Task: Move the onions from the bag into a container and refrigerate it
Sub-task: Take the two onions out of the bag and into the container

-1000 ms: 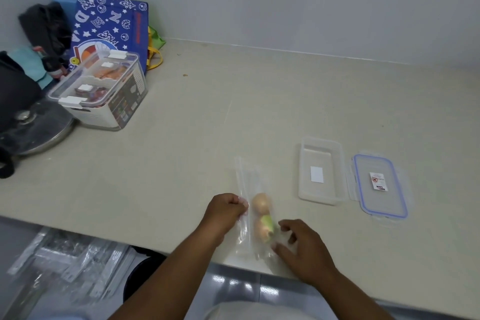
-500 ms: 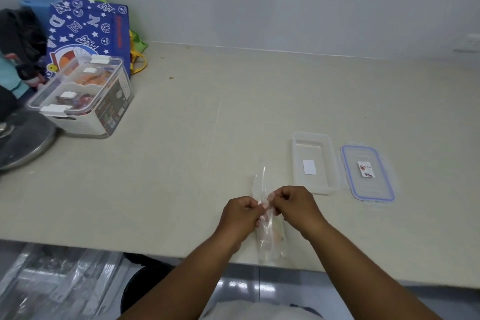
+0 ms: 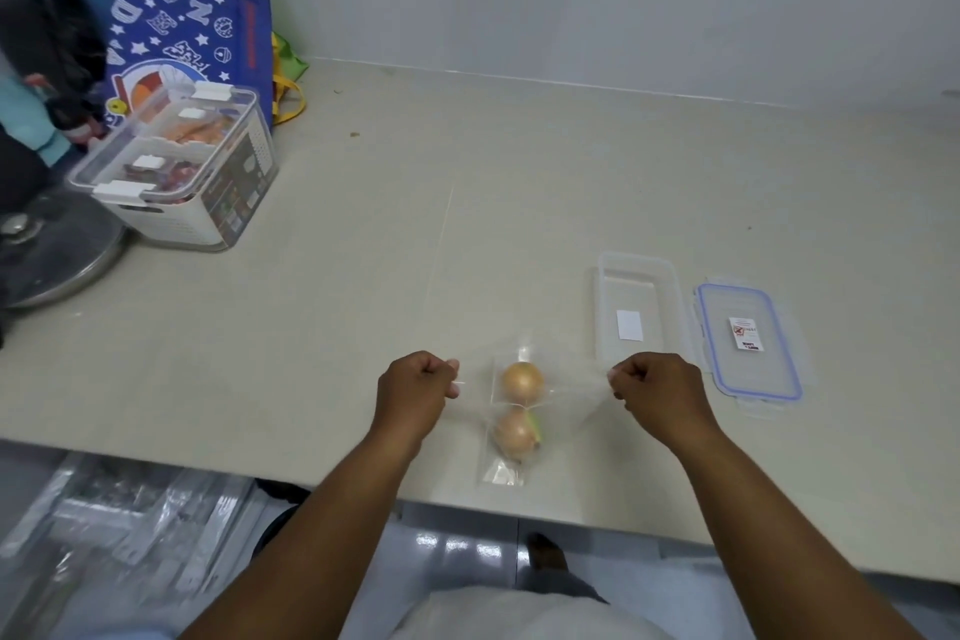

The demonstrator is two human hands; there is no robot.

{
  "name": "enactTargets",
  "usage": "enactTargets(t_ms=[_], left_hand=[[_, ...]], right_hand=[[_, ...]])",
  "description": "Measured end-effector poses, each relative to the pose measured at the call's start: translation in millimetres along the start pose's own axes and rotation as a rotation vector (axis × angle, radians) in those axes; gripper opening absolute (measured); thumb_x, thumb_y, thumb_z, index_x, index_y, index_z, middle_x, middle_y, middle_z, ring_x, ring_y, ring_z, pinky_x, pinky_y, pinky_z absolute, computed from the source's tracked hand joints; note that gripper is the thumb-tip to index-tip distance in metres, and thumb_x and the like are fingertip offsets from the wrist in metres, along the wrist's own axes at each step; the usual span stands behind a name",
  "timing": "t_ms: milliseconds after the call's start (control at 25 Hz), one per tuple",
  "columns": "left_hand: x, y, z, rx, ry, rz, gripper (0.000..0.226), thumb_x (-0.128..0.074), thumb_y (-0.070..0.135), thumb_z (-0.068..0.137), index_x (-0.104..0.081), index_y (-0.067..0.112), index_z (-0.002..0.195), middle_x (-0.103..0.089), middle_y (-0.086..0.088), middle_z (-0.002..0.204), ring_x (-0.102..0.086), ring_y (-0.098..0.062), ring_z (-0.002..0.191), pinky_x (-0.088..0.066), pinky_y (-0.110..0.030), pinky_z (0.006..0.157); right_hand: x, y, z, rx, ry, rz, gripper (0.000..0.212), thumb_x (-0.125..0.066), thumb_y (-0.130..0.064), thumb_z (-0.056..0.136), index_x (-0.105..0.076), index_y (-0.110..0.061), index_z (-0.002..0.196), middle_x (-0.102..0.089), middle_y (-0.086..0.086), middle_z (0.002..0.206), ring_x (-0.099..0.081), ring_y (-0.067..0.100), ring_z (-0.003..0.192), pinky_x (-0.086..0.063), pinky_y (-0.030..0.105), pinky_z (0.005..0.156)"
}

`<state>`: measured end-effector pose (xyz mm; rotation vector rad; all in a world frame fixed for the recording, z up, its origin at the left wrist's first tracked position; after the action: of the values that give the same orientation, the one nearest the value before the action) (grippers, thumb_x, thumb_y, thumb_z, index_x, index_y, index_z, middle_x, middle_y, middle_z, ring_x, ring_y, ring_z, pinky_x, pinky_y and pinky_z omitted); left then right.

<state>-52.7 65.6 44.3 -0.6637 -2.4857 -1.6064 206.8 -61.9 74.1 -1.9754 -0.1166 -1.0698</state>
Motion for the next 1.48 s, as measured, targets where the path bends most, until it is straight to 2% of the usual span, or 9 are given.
enactTargets(t_ms=[120,240,400,560,800,1040,1160,1320,1480], left_hand=[[-11,4,-6,-0.038,-0.004,0.068,0.026,-0.065,0.029,0.085,-0.064,0.011,0.067,-0.072,0.003,0.063,-0.055,-0.012,0.056,-0.044,-0.027,0.061],[-19,12,-10,-0.089,0.023,0.11,0.027,-0.067,0.033,0.084,-0.066,0.012,0.068,-0.071,0.005,0.06,-0.058,-0.011,0.058,-0.044,-0.025,0.059],[-29,18,-18,-0.129,0.044,0.159,0.028,-0.066,0.036,0.085,-0.067,0.014,0.069,-0.071,0.006,0.061,-0.059,-0.006,0.057,-0.045,-0.024,0.06],[-33,18,-23,-0.126,0.069,0.165,0.027,-0.065,0.035,0.087,-0.067,0.014,0.069,-0.071,0.006,0.061,-0.056,0.003,0.051,-0.042,-0.021,0.059],[-34,19,-27,-0.131,0.098,0.143,0.026,-0.066,0.03,0.087,-0.066,0.015,0.066,-0.071,0.006,0.059,-0.054,0.003,0.048,-0.043,-0.022,0.059],[-38,21,-29,-0.105,0.114,0.144,0.027,-0.066,0.032,0.086,-0.067,0.014,0.066,-0.072,0.004,0.062,-0.054,0.0,0.05,-0.044,-0.023,0.06],[-40,24,-26,-0.081,0.128,0.126,0.027,-0.066,0.034,0.086,-0.067,0.015,0.067,-0.072,0.006,0.062,-0.056,-0.004,0.054,-0.046,-0.024,0.061],[-43,23,-21,-0.072,0.132,0.115,0.027,-0.066,0.033,0.086,-0.067,0.017,0.064,-0.073,0.008,0.062,-0.058,-0.005,0.056,-0.045,-0.026,0.062],[-50,24,-23,-0.045,0.122,0.086,0.026,-0.066,0.032,0.086,-0.068,0.018,0.064,-0.073,0.009,0.063,-0.058,-0.006,0.056,-0.046,-0.026,0.063]], right_hand=[[-5,-20,1,0.176,0.071,-0.117,0.006,-0.066,-0.022,0.083,-0.071,-0.021,0.08,-0.068,-0.008,0.077,-0.066,0.016,0.08,-0.048,0.026,0.069],[-13,-50,-6,0.634,0.128,-0.247,0.019,-0.069,-0.017,0.081,-0.069,-0.016,0.1,-0.068,0.001,0.087,-0.065,0.02,0.08,-0.053,0.033,0.069],[-46,-78,4,0.807,-0.204,-0.482,0.026,-0.058,-0.014,0.086,-0.067,-0.015,0.111,-0.068,0.005,0.101,-0.063,0.025,0.096,-0.053,0.037,0.078],[-82,-90,12,0.916,-0.37,-0.873,0.024,-0.052,0.002,0.08,-0.064,-0.007,0.098,-0.062,0.01,0.096,-0.059,0.028,0.091,-0.051,0.037,0.068],[-105,-76,33,0.605,-0.55,-0.922,0.024,-0.059,-0.033,0.084,-0.065,-0.012,0.094,-0.066,0.007,0.099,-0.064,0.025,0.085,-0.049,0.031,0.066],[-88,-74,35,0.687,-0.507,-0.778,0.028,-0.066,-0.028,0.072,-0.058,-0.016,0.096,-0.063,0.006,0.101,-0.062,0.026,0.091,-0.043,0.03,0.065],[-54,-73,25,0.812,-0.427,-0.473,0.043,-0.07,-0.04,0.068,-0.06,-0.025,0.107,-0.067,0.0,0.104,-0.063,0.022,0.095,-0.051,0.031,0.074],[14,-49,46,0.612,-0.188,0.156,0.061,-0.076,-0.045,0.061,-0.063,-0.033,0.119,-0.067,-0.013,0.114,-0.064,0.002,0.097,-0.053,0.019,0.083],[34,-3,110,0.321,-0.086,-0.222,0.046,-0.068,-0.027,0.078,-0.061,-0.022,0.123,-0.066,0.001,0.122,-0.06,0.023,0.111,-0.047,0.03,0.092]])
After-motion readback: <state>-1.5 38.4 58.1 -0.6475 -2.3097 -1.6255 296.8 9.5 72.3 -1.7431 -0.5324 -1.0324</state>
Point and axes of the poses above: each hand's wrist, its own z-axis towards the middle knuckle, its own x-axis out of the back of the hand, y = z × x, the point moved 3 cm from there along z, towards the middle knuckle
